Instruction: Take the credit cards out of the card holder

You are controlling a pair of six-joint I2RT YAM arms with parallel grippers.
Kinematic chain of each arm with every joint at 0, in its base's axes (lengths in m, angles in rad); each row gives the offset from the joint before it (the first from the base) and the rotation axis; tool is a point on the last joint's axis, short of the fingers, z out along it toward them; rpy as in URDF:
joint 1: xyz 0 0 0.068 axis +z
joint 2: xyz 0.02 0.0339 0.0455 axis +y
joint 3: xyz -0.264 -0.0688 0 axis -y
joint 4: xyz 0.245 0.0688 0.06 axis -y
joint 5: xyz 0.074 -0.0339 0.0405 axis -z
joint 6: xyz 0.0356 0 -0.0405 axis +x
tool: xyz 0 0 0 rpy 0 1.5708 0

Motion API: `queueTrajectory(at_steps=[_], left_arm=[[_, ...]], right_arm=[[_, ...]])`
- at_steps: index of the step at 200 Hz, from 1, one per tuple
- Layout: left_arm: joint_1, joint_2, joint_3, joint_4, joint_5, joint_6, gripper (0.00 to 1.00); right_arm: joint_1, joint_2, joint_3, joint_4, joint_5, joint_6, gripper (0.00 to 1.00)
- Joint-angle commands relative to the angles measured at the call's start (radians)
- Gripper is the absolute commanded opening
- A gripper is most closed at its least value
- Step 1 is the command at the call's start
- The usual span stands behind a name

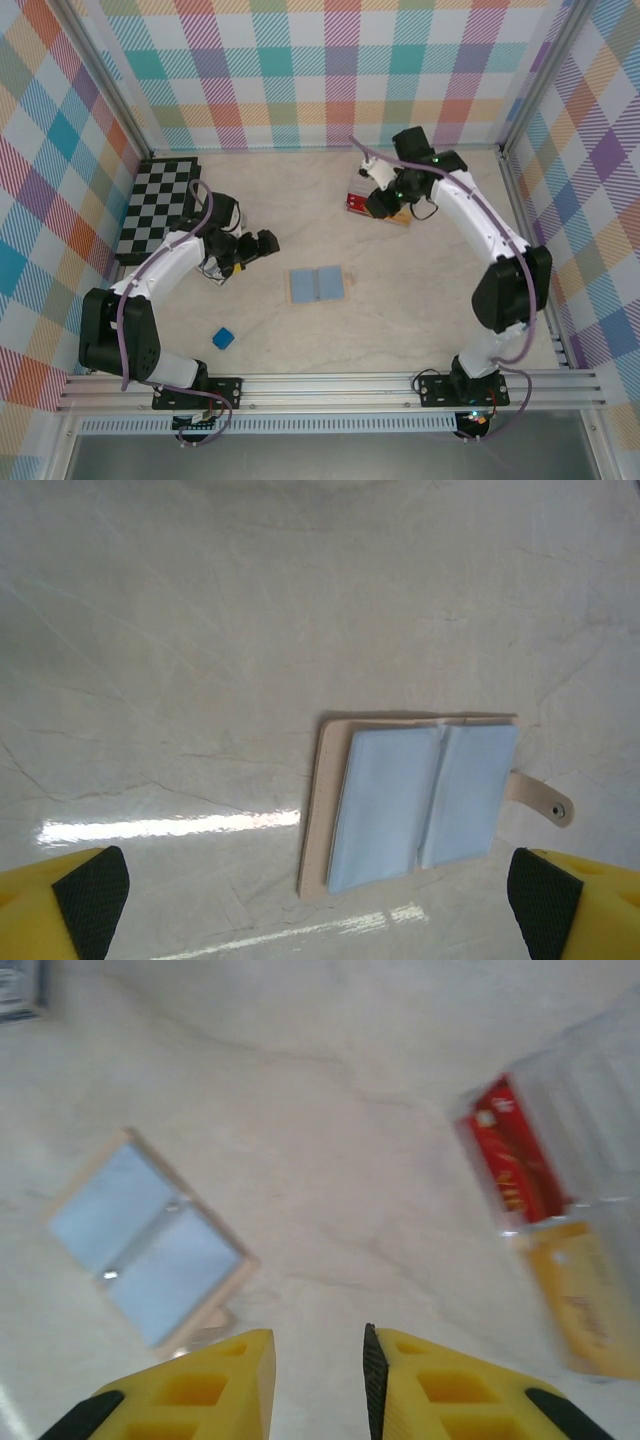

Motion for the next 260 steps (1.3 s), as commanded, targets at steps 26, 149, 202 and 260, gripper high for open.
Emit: queueTrajectory(at_steps=[26, 149, 202, 260], left_arm=[[-0.034, -0.052, -0.106, 0.133, 0.073, -0.124, 0.99], [-0.059, -0.129, -0.234, 0.207, 0.051, -0.209, 0.92], [-0.074, -0.118, -0.238, 0.211, 0.063, -0.218, 0.74], [-0.100, -0.064, -0.252, 0.267, 0.107, -0.244, 0.46]], right_arm=[[0.177, -0.097, -0.187, 0.104, -0.003, 0.570, 0.35], [0.439, 0.325, -0.090, 0.110, 0.208, 0.854, 0.52], [0.452, 0.432, -0.027, 0.048, 0.279, 0.836, 0.51], [0.453, 0.511, -0.030, 0.033, 0.295, 0.831, 0.48]])
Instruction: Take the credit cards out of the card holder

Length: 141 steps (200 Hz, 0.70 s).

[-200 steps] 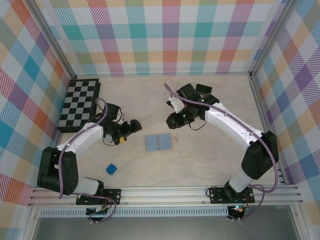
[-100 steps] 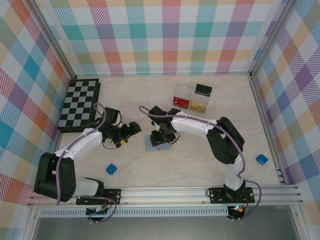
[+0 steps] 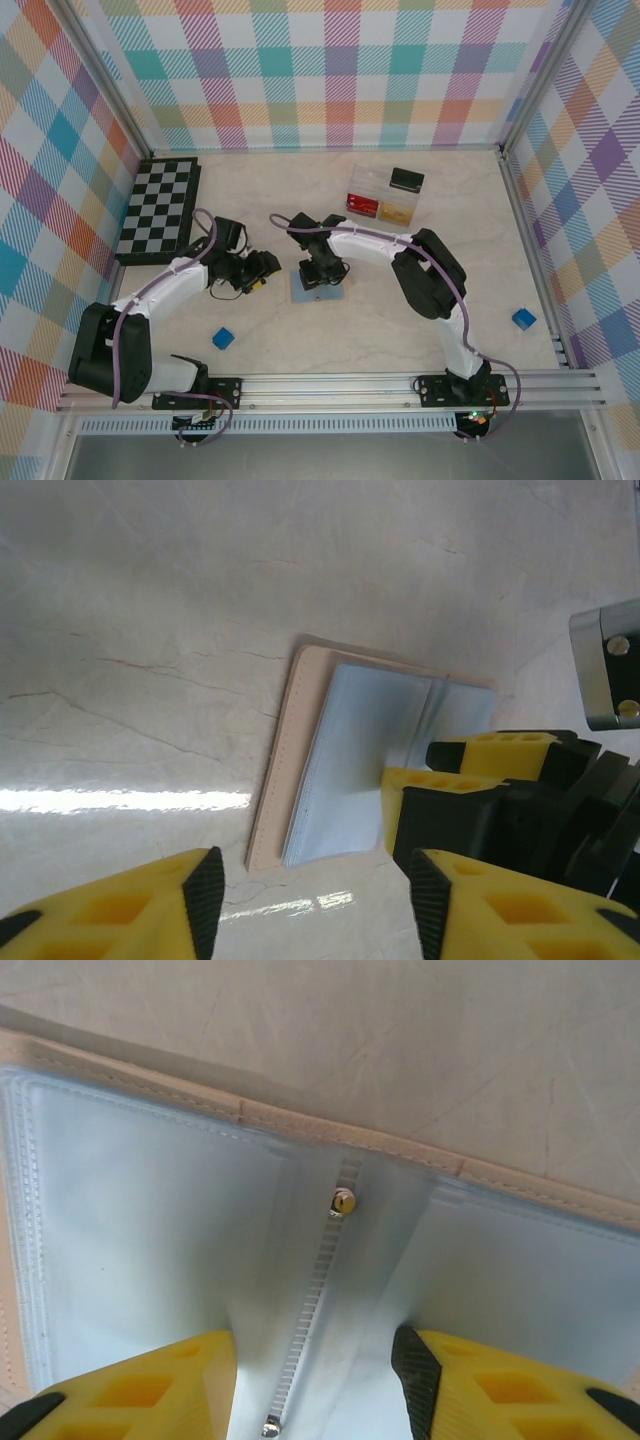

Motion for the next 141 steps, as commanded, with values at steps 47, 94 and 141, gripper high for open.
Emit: queueTrajectory(at_steps=[47, 94, 141], left_arm=[[-0.066, 0.107, -0.026, 0.121, 0.090, -0.033, 0.33], [-0.104, 0.179, 0.012, 0.110, 0.057, -0.025, 0.22], [-0.120, 0.243, 0.035, 0.126, 0.057, -0.023, 0.22]], right_arm=[[0.006, 0.100, -0.010, -0.057, 0.063, -0.006, 0.43], [0.006, 0.102, -0.020, -0.042, 0.044, -0.010, 0.36], [0.004, 0.088, -0.039, -0.022, 0.031, -0.012, 0.36]])
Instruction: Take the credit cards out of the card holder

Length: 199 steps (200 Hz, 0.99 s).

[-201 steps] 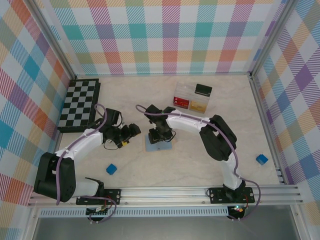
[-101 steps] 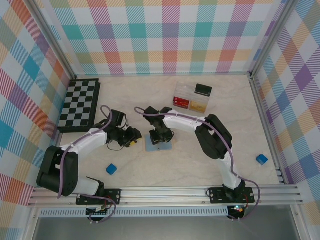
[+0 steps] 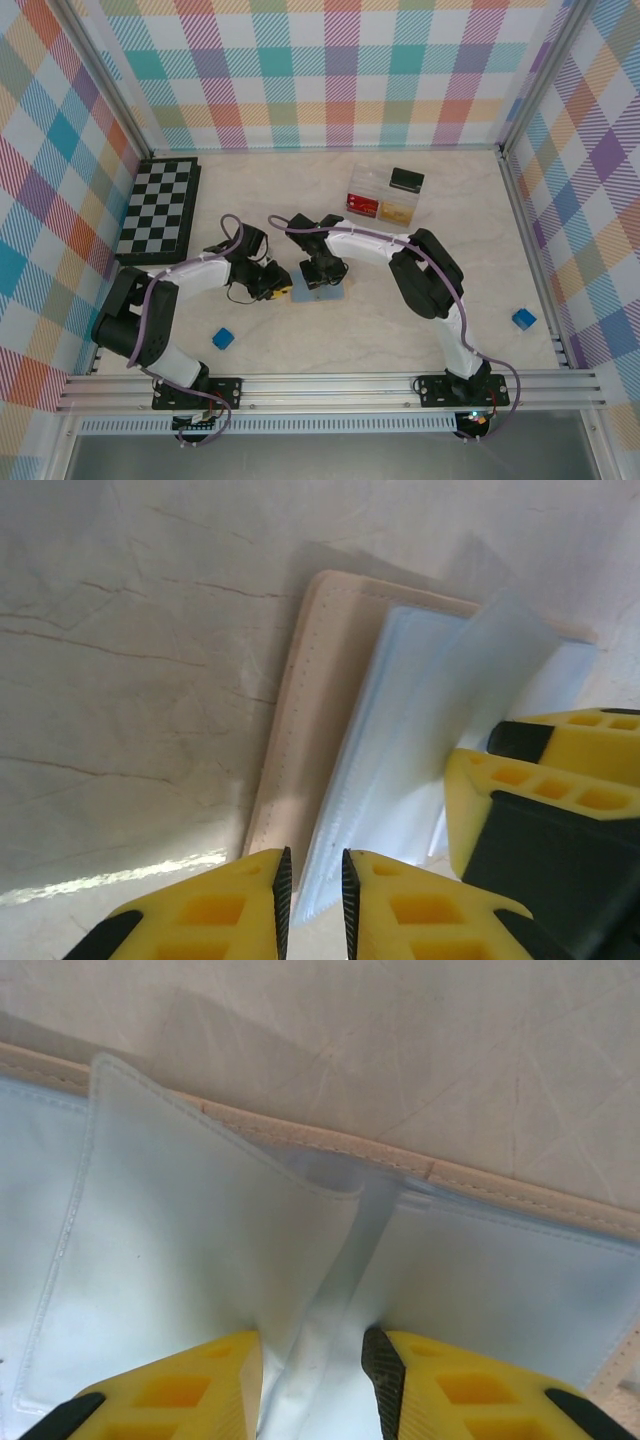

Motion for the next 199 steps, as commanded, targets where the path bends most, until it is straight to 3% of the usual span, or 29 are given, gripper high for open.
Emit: queueTrajectory(at_steps=[1, 64, 109, 199], left_arm=[[-0.024, 0.028, 0.036, 0.017, -0.001, 0.005, 0.22], [-0.037, 0.092, 0.064, 0.055, 0.015, 0.014, 0.12], [-0.038, 0.064, 0.049, 0.142, 0.105, 0.009, 0.00], [-0.037, 0.062, 0.018, 0.298, 0.215, -0.035, 0.00]], right_arm=[[0.003, 0.070, -0.056, 0.005, -0.010, -0.012, 0.36], [0.004, 0.059, -0.071, 0.023, -0.032, -0.017, 0.33], [-0.013, 0.012, -0.122, 0.087, -0.110, -0.011, 0.31], [-0.064, -0.091, -0.222, 0.216, -0.279, 0.015, 0.28]])
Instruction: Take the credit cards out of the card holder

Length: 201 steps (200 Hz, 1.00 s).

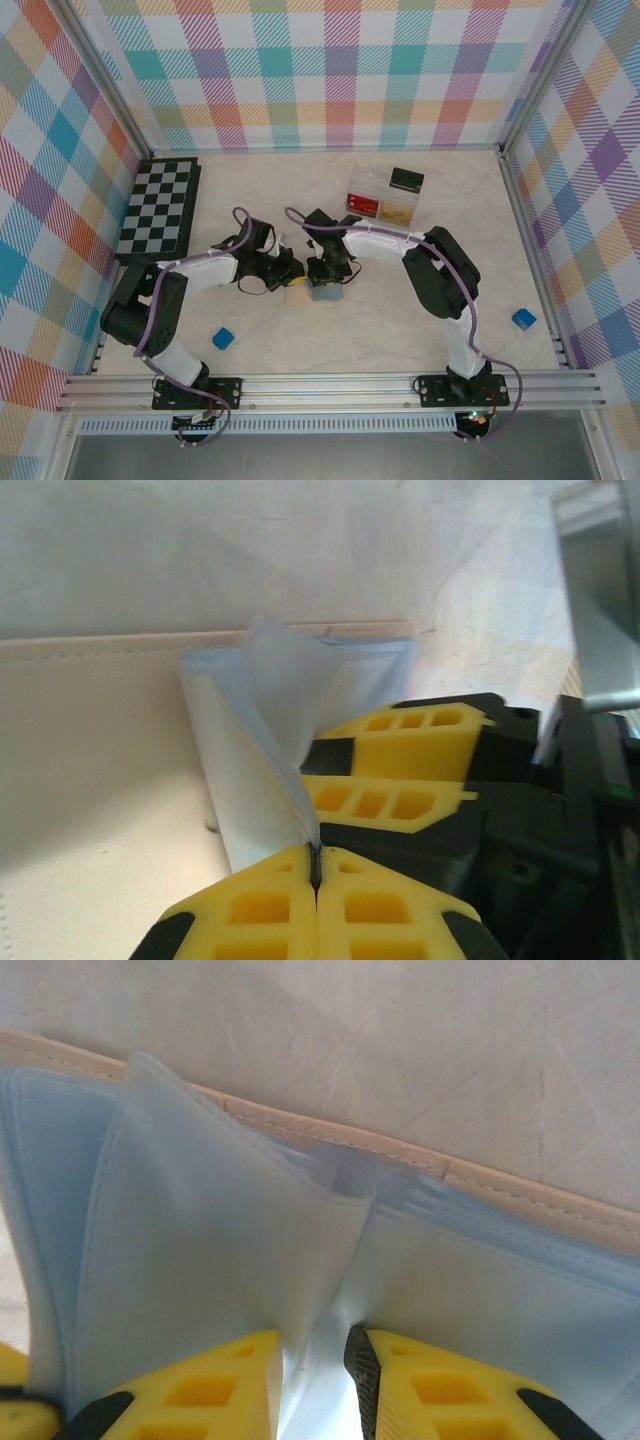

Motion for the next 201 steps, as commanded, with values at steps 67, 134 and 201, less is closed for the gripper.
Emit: queueTrajectory(at_steps=[67, 134, 201], left_arm=[[0.004, -0.056, 0.042, -0.055, -0.005, -0.006, 0.22], [0.080, -0.277, 0.137, -0.393, -0.230, 0.088, 0.60], [0.100, -0.526, 0.254, -0.642, -0.804, 0.265, 1.00]], right_arm=[[-0.024, -0.238, -0.158, 0.126, -0.040, 0.085, 0.39], [-0.064, -0.525, -0.229, 0.115, 0.188, 0.072, 0.64], [-0.175, -0.830, -0.297, 0.102, 0.572, -0.112, 1.00]])
